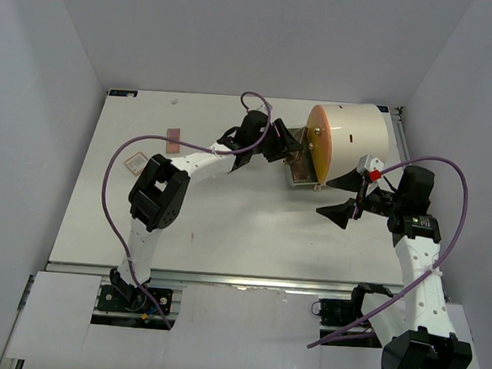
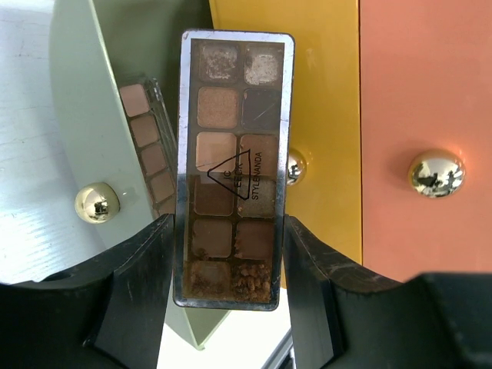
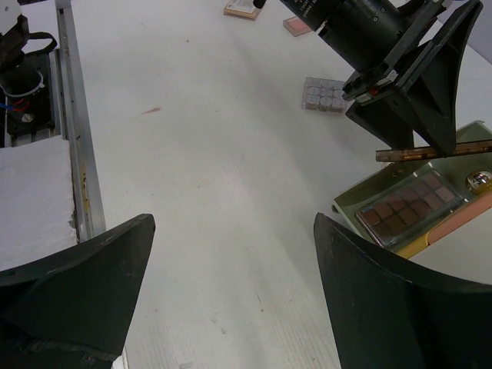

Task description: Organize the makeup

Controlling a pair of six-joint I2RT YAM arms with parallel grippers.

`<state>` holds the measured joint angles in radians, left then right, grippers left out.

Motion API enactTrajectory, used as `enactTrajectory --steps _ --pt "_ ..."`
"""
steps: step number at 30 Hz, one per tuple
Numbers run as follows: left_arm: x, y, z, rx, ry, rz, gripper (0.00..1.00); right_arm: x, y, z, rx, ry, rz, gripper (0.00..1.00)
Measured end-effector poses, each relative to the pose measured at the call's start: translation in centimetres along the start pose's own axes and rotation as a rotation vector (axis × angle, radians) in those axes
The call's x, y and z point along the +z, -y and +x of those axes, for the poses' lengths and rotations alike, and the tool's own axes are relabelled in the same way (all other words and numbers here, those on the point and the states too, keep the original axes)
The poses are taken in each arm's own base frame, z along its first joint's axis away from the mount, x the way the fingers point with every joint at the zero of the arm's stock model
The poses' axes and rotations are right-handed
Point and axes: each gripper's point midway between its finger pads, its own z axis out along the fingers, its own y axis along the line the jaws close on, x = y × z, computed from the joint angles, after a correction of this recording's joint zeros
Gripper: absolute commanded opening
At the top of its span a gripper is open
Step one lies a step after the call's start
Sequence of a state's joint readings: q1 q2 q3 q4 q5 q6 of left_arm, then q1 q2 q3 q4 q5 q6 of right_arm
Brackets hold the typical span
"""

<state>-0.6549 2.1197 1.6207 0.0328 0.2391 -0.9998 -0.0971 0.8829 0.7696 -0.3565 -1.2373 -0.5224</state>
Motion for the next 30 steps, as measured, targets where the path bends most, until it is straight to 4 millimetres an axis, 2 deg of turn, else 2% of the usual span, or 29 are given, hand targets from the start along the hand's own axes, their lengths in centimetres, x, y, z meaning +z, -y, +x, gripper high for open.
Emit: enactTrajectory --steps 3,10,15,23,30 --pt "0.0 0.1 -0.1 -0.03 0.007 -0.004 0.43 0.0 0.0 0.0 0.0 0.0 0.001 0.9" --pt "0.1 0.4 -0.2 -0.076 0.013 -0.001 0.68 -0.2 0.2 0.0 0.001 0.0 0.01 0.9" --pt "0.2 0.4 0.1 -0.089 0.007 -0.001 0.78 -0.2 0.3 0.0 0.002 0.0 0.014 0.9" --pt "0.2 1.5 0.1 -0.073 0.005 0.03 0.79 -0.2 0.3 0.0 0.002 0.0 0.015 0.9" --pt "0.0 1.4 0.1 -0.007 0.004 0.036 0.79 -0.3 0.4 0.1 0.002 0.0 0.02 0.9"
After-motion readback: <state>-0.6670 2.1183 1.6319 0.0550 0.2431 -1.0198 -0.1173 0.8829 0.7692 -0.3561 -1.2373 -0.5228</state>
